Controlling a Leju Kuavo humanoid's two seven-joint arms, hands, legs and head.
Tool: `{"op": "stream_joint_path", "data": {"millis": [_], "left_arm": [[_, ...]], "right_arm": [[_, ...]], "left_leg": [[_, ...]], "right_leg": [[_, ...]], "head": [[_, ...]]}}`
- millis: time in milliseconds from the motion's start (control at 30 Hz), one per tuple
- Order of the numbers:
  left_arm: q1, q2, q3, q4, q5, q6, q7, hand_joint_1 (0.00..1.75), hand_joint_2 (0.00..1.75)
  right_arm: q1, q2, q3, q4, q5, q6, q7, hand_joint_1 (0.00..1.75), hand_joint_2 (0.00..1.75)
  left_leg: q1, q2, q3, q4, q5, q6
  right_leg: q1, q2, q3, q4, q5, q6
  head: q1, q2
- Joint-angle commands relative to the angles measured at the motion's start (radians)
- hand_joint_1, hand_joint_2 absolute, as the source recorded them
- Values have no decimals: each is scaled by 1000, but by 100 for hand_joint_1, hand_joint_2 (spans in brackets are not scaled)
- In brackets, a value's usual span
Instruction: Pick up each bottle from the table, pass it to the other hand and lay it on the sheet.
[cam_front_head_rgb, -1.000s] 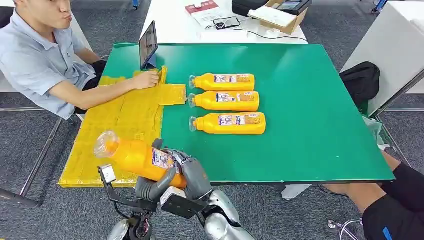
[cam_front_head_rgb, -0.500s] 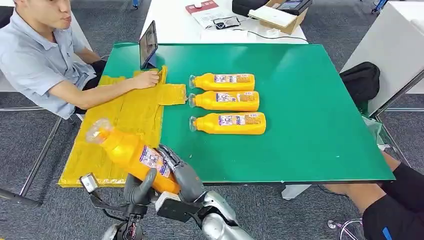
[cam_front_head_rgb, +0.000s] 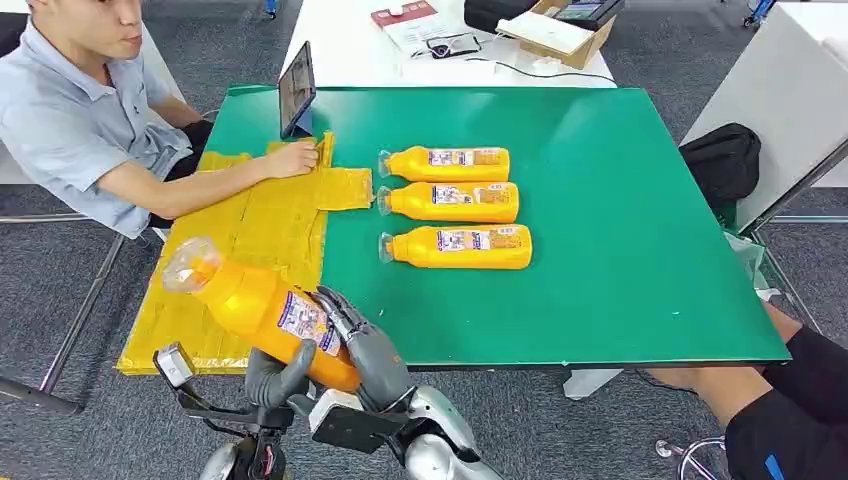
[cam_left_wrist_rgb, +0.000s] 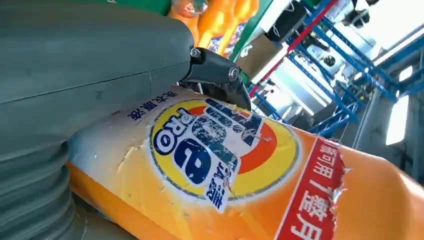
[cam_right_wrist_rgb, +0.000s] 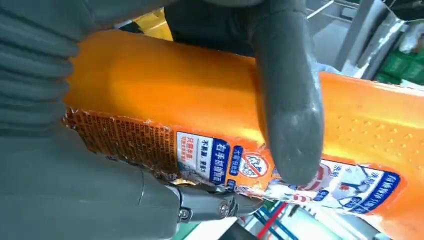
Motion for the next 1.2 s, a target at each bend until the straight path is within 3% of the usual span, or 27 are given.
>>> {"op": "stream_joint_path", "data": {"millis": [33, 333, 667, 767, 833, 867, 900, 967, 1000, 1067, 1200], "left_arm": [[-46, 7, 9, 8, -49, 6, -16, 175, 175], [-96, -14, 166, 15, -77, 146, -42, 175, 175], [-127, -13, 231, 22, -45, 145, -40, 175, 175], [-149, -7, 255, 19, -155, 261, -75, 175, 175], [-180, 7, 255, 23, -412, 458, -170, 175, 175], [-188, 14, 258, 23, -463, 486, -177, 175, 175], [-208, 28, 256, 40, -645, 617, -189, 175, 175], [-217, 28, 267, 45, -649, 616, -187, 175, 175], [-227, 47, 253, 62, -765, 685, -211, 175, 175], [-248, 53, 261, 90, -783, 668, -200, 175, 175], [-314, 95, 250, 197, -935, 768, -195, 175, 175]], "right_arm": [[59, -46, -37, -140, 3, 13, -6, 0, 0], [106, -50, -155, -257, -22, -37, -39, 0, 0], [99, -43, -222, -228, -65, -51, -73, 0, 0], [102, -40, -229, -237, -64, -65, -92, 0, 0], [110, -39, -233, -268, -66, -87, -107, 0, 0], [112, -41, -233, -281, -64, -88, -106, 0, 0], [116, -51, -231, -304, -74, -112, -123, 0, 0], [117, -56, -231, -312, -73, -114, -123, 0, 0], [122, -57, -237, -332, -84, -132, -141, 0, 0], [131, -63, -246, -371, -93, -174, -177, 0, 0], [137, -65, -291, -446, -184, -298, -196, 0, 0]], "left_leg": [[1, -3, 2, 0, -1, -1], [1, -3, 3, 0, -1, -1], [1, -2, 4, -1, -1, -1], [1, -2, 4, 0, -1, -1], [2, -1, 5, 0, -2, -2], [1, -2, 3, 0, -1, -1], [1, -2, 1, 0, 0, -1], [1, -2, 1, 0, 0, -1], [1, -3, 2, 0, 0, -1], [1, -2, 2, 0, 0, -1], [0, -3, 2, -1, 0, 0]], "right_leg": [[1, -3, 3, 0, -2, -2], [1, -3, 4, 0, -2, -2], [1, -1, 5, -1, -1, -2], [1, -2, 6, -1, -2, -2], [2, -1, 6, 0, -2, -3], [1, -2, 4, 0, -2, -2], [1, -1, 2, 0, -1, -1], [1, -2, 2, 0, -1, -1], [1, -3, 3, 0, -1, -2], [1, -2, 3, 0, -1, -2], [0, -3, 3, 0, -1, -1]], "head": [[0, 0], [0, 0], [0, 0], [0, 0], [0, 0], [0, 0], [0, 0], [0, 0], [0, 0], [0, 0], [0, 0]]}}
